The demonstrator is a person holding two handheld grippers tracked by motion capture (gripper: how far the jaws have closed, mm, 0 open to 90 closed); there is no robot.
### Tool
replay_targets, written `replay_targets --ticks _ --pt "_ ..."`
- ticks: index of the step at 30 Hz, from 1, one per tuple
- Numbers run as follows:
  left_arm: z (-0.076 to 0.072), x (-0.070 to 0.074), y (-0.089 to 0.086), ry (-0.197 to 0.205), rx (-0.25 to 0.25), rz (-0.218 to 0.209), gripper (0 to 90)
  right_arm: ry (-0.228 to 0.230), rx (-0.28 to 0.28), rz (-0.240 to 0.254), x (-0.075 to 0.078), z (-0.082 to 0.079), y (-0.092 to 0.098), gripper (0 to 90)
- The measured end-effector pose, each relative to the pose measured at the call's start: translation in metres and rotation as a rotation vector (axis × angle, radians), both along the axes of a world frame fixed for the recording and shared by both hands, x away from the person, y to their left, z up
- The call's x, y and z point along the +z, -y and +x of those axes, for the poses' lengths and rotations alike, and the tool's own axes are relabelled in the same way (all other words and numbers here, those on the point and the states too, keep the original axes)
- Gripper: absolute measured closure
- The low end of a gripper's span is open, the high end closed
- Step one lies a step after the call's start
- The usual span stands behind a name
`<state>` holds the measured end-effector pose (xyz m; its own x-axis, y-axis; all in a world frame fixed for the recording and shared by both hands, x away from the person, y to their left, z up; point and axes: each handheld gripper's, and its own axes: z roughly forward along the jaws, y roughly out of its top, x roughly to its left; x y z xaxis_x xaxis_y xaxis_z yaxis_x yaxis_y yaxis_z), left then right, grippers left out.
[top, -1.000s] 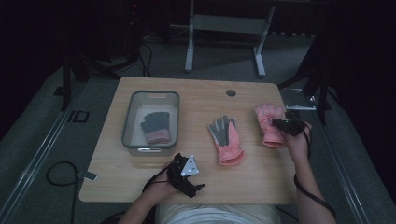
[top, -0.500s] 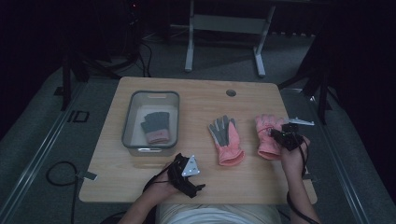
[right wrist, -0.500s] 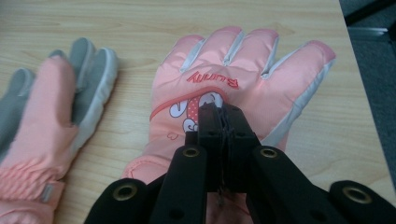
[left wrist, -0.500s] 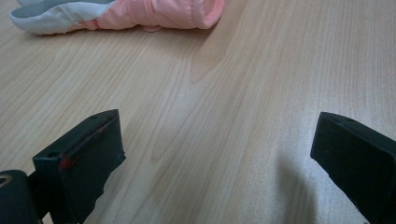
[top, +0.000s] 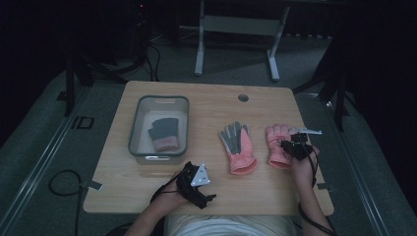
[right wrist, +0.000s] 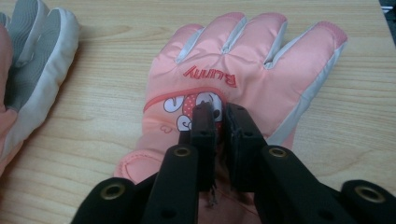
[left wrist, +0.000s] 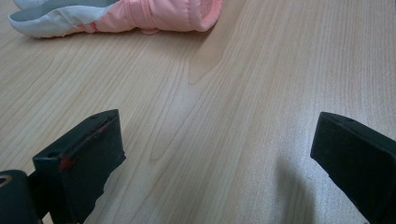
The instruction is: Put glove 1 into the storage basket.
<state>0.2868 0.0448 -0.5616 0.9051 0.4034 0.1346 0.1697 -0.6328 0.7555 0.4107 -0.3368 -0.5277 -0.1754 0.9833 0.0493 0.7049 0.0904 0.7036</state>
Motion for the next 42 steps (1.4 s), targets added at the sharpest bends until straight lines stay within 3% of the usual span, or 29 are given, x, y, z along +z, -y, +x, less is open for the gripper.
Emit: replay_targets --ticks 5,8,12,15,23,25,30,32,36,37,38,42 --pt "0.000 0.000 0.000 0.001 0.002 0.006 2.0 0.033 0.027 -0.032 0.016 -0.001 0.005 71.2" --pt "0.001 0.000 -0.001 0.001 0.002 0.011 2.0 0.051 0.083 -0.060 0.025 0.000 0.007 66.7" --pt "0.000 0.000 0.000 0.000 0.000 0.008 2.0 0.034 0.142 -0.117 0.024 0.002 0.001 61.7" --pt "0.000 0.000 0.000 -0.001 0.000 0.009 2.0 0.018 0.152 -0.143 0.016 0.003 -0.002 60.1" --pt "-0.001 0.000 0.001 -0.001 -0.002 0.014 2.0 -0.011 0.117 -0.165 0.001 0.006 -0.006 66.8" --pt "0.000 0.000 0.001 -0.002 -0.001 0.013 2.0 -0.012 0.125 -0.207 -0.002 0.007 -0.012 77.1" --pt "0.000 -0.001 0.002 -0.002 0.000 0.013 2.0 -0.001 0.107 -0.175 -0.001 0.007 -0.010 84.0" --pt "0.000 -0.001 0.002 -0.001 -0.003 0.014 2.0 0.013 0.098 -0.141 0.007 0.005 -0.008 86.6" --pt "0.000 -0.001 0.001 -0.005 0.002 0.015 2.0 0.037 0.097 -0.142 0.017 0.003 -0.007 86.9" --pt "0.001 -0.001 0.001 -0.005 0.003 0.013 2.0 0.090 0.105 -0.120 0.039 -0.002 -0.008 86.9" --pt "0.001 -0.001 0.001 -0.005 0.003 0.013 2.0 0.090 0.105 -0.120 0.039 -0.002 -0.008 86.9" --pt "0.000 0.000 0.001 -0.003 0.002 0.011 2.0 0.174 0.139 -0.119 0.073 -0.014 -0.026 86.9"
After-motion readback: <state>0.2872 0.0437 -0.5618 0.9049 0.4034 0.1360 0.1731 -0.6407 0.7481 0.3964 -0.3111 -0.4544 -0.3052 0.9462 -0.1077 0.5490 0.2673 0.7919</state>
